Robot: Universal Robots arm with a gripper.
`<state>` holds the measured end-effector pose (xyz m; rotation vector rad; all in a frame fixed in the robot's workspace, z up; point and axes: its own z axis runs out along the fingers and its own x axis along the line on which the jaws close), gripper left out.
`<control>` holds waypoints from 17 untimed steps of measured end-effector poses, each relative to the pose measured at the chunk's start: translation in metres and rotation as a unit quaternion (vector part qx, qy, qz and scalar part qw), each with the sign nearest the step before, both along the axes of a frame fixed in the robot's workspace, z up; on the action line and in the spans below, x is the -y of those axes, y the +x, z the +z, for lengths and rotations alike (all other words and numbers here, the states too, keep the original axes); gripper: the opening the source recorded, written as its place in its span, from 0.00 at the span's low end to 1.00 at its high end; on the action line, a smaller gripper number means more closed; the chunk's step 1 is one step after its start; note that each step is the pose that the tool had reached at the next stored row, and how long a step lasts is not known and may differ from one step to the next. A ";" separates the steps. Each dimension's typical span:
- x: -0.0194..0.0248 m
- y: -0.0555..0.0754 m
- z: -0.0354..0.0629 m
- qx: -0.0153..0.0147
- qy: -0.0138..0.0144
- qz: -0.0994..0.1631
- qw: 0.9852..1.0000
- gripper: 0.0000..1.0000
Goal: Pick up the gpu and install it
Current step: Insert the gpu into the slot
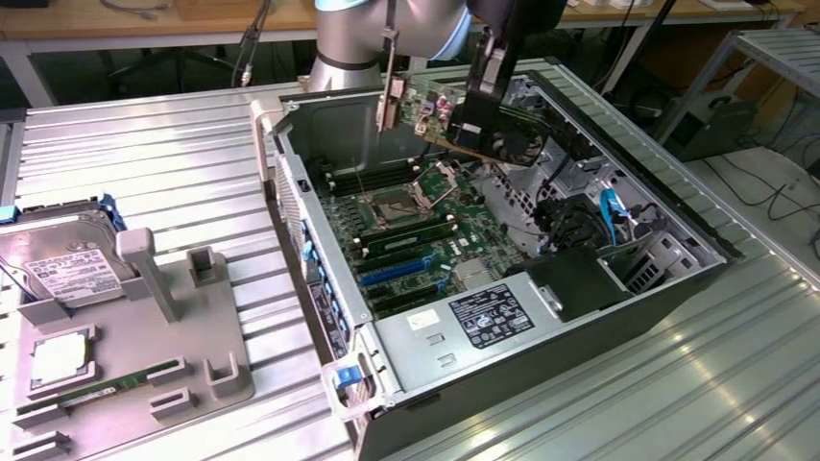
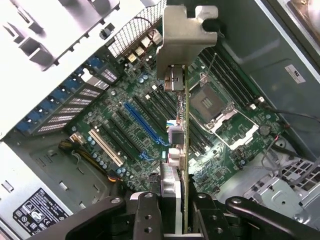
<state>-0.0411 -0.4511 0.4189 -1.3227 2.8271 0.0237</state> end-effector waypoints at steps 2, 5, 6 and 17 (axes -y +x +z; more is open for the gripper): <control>0.0000 0.000 -0.0001 0.000 0.000 0.015 1.000 0.29; 0.0000 0.000 -0.0003 0.000 0.000 0.043 0.999 0.29; 0.0001 0.000 -0.0004 0.000 0.000 0.053 0.999 0.29; 0.0001 0.001 -0.0018 0.000 0.000 0.128 0.992 0.29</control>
